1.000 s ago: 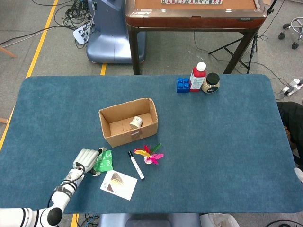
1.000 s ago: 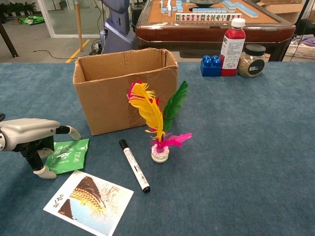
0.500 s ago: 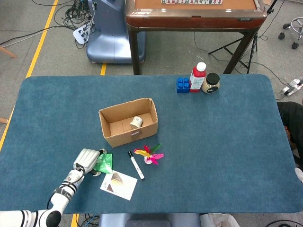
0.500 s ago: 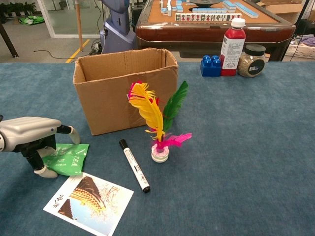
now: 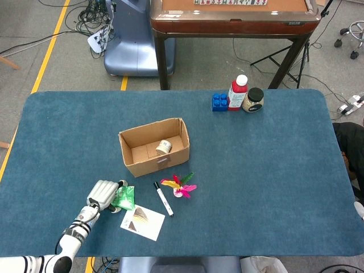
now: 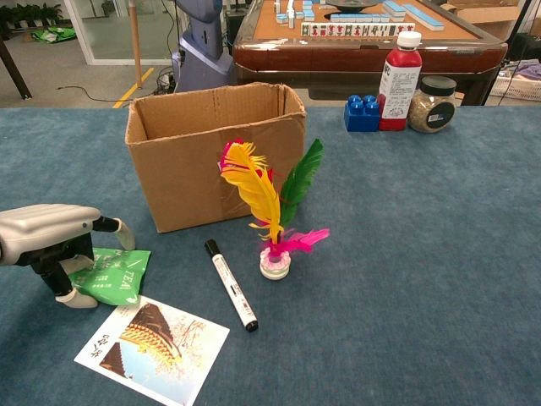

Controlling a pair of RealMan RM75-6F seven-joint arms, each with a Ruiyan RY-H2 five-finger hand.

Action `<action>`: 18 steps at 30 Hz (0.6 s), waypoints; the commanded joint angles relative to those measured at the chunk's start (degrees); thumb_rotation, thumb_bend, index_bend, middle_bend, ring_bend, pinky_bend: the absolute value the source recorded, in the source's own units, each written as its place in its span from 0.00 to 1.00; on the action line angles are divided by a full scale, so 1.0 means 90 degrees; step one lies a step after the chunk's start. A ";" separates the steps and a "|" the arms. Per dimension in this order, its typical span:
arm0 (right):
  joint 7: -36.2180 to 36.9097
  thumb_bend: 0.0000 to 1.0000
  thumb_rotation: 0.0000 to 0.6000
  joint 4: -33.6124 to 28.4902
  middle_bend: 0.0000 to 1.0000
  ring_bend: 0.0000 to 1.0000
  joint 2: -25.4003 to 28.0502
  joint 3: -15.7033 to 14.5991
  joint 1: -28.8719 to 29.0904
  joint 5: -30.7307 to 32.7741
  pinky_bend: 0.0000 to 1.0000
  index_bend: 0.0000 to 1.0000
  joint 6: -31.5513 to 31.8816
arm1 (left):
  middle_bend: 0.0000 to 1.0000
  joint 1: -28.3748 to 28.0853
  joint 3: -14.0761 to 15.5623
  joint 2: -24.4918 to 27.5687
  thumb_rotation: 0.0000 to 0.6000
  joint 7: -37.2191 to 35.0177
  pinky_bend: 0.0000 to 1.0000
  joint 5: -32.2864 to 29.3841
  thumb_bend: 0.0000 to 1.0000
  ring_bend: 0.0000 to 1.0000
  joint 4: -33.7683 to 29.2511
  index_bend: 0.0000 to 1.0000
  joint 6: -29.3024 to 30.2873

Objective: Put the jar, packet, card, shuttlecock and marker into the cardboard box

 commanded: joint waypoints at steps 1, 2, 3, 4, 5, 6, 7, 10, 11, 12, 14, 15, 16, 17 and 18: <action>0.0006 0.19 1.00 -0.0001 0.35 0.26 0.0002 0.0001 -0.0002 -0.0004 0.39 0.26 0.0006 | 0.94 0.0051 -0.0008 0.0067 1.00 -0.0060 1.00 0.0101 0.13 0.93 -0.0077 0.63 0.0040; 0.0010 0.19 1.00 0.0000 0.35 0.26 0.0002 0.0000 -0.0005 -0.0006 0.39 0.26 0.0011 | 0.94 0.0080 -0.0010 0.0100 1.00 -0.0099 1.00 0.0158 0.13 0.93 -0.0115 0.64 0.0068; 0.0011 0.19 1.00 0.0000 0.35 0.26 0.0002 0.0000 -0.0006 -0.0008 0.39 0.26 0.0014 | 0.94 0.0103 -0.0010 0.0127 1.00 -0.0133 1.00 0.0206 0.13 0.93 -0.0144 0.65 0.0088; 0.0011 0.19 1.00 0.0002 0.35 0.26 0.0002 0.0001 -0.0005 -0.0009 0.39 0.26 0.0014 | 0.94 0.0125 -0.0010 0.0153 1.00 -0.0171 1.00 0.0252 0.13 0.93 -0.0169 0.65 0.0102; 0.0011 0.19 1.00 0.0003 0.35 0.26 0.0002 -0.0001 -0.0004 -0.0009 0.39 0.26 0.0010 | 0.94 0.0152 -0.0009 0.0187 1.00 -0.0223 1.00 0.0311 0.13 0.93 -0.0199 0.66 0.0113; 0.0008 0.19 1.00 0.0001 0.35 0.26 0.0002 -0.0003 -0.0003 -0.0013 0.39 0.26 0.0007 | 0.94 0.0171 -0.0007 0.0211 1.00 -0.0257 1.00 0.0353 0.13 0.93 -0.0220 0.66 0.0119; 0.0005 0.19 1.00 -0.0001 0.35 0.26 0.0003 -0.0005 -0.0002 -0.0016 0.39 0.26 0.0005 | 0.94 0.0189 -0.0006 0.0236 1.00 -0.0284 1.00 0.0394 0.13 0.93 -0.0241 0.66 0.0128; 0.0000 0.19 1.00 -0.0004 0.35 0.26 0.0001 -0.0007 -0.0006 -0.0021 0.39 0.26 0.0013 | 0.94 0.0246 0.0005 0.0334 1.00 -0.0339 1.00 0.0527 0.13 0.93 -0.0339 0.67 0.0173; 0.0000 0.19 1.00 -0.0005 0.35 0.26 0.0000 -0.0007 -0.0008 -0.0020 0.39 0.26 0.0017 | 0.94 0.0263 0.0009 0.0374 1.00 -0.0346 1.00 0.0567 0.13 0.93 -0.0381 0.67 0.0195; 0.0003 0.19 1.00 -0.0007 0.35 0.26 0.0002 -0.0005 -0.0010 -0.0017 0.39 0.26 0.0021 | 0.94 0.0288 0.0013 0.0442 1.00 -0.0349 1.00 0.0621 0.13 0.93 -0.0452 0.67 0.0231; 0.0004 0.19 1.00 -0.0006 0.35 0.26 0.0002 -0.0003 -0.0011 -0.0012 0.39 0.26 0.0024 | 0.94 0.0329 0.0020 0.0569 1.00 -0.0348 1.00 0.0697 0.13 0.93 -0.0578 0.67 0.0297; 0.0003 0.19 1.00 -0.0004 0.35 0.26 0.0001 -0.0003 -0.0010 -0.0010 0.39 0.26 0.0020 | 0.94 0.0358 0.0021 0.0661 1.00 -0.0352 1.00 0.0741 0.13 0.93 -0.0666 0.67 0.0344; 0.0000 0.19 1.00 -0.0005 0.35 0.26 0.0000 -0.0004 -0.0007 -0.0010 0.39 0.26 0.0014 | 0.94 0.0381 0.0021 0.0733 1.00 -0.0359 1.00 0.0769 0.13 0.93 -0.0732 0.67 0.0375; -0.0006 0.19 1.00 -0.0006 0.35 0.26 -0.0001 -0.0006 -0.0005 -0.0011 0.39 0.26 0.0008 | 0.94 0.0405 0.0022 0.0804 1.00 -0.0371 1.00 0.0797 0.13 0.93 -0.0795 0.67 0.0405; -0.0017 0.19 1.00 -0.0006 0.35 0.26 -0.0004 -0.0006 0.0000 -0.0012 0.39 0.26 0.0002 | 0.94 0.0437 0.0026 0.0897 1.00 -0.0390 1.00 0.0831 0.13 0.93 -0.0873 0.67 0.0438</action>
